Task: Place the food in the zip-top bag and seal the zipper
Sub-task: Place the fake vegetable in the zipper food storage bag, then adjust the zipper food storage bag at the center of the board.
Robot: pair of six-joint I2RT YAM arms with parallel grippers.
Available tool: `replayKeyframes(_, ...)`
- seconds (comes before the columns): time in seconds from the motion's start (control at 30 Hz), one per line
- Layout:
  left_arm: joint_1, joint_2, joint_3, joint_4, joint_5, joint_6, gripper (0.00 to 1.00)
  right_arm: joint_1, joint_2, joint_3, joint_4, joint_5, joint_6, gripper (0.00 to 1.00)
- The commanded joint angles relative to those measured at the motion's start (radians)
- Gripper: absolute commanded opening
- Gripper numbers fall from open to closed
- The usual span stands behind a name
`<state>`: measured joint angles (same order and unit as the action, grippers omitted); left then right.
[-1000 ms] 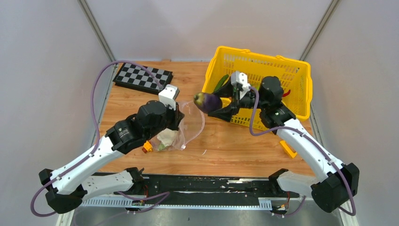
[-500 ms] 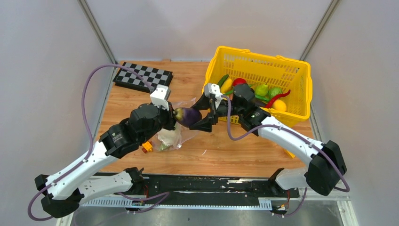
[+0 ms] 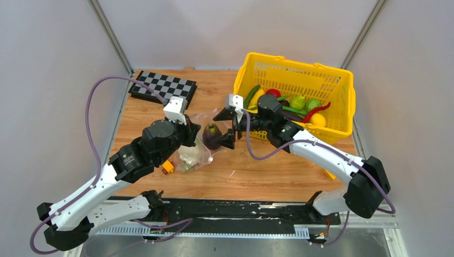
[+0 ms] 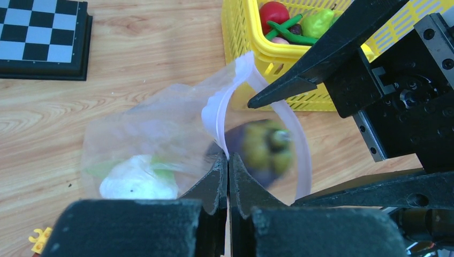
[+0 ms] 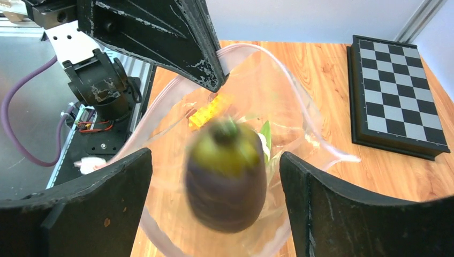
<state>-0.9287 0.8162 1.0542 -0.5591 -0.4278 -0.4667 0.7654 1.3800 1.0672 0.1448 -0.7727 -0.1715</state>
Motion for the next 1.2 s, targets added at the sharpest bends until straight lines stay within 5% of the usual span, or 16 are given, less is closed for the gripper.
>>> replayKeyframes(0.0,-0.004,-0.002,0.016,0.059,-0.003,-0.015,0.00,0.003,-0.003,0.050,-0.026,0.031,-0.028,0.89)
replayKeyframes(0.4,-0.003,0.008,0.038,0.021,-0.031,0.000,0.00,0.003,-0.057,0.079,-0.123,0.014,-0.043,0.54)
replayKeyframes(0.53,-0.004,0.013,0.035,0.024,-0.029,-0.001,0.00,0.004,-0.069,0.114,-0.240,-0.023,-0.072,0.69)
replayKeyframes(0.73,-0.004,0.013,0.034,0.040,-0.004,0.015,0.00,0.054,0.046,0.228,-0.521,-0.020,-0.161,0.61)
replayKeyframes(1.0,-0.003,0.034,0.037,0.035,0.039,0.014,0.00,0.141,0.155,0.262,-0.671,0.263,-0.314,0.62)
replayKeyframes(1.17,-0.004,0.020,0.032,0.040,0.031,0.010,0.00,0.143,0.185,0.253,-0.699,0.308,-0.391,0.71)
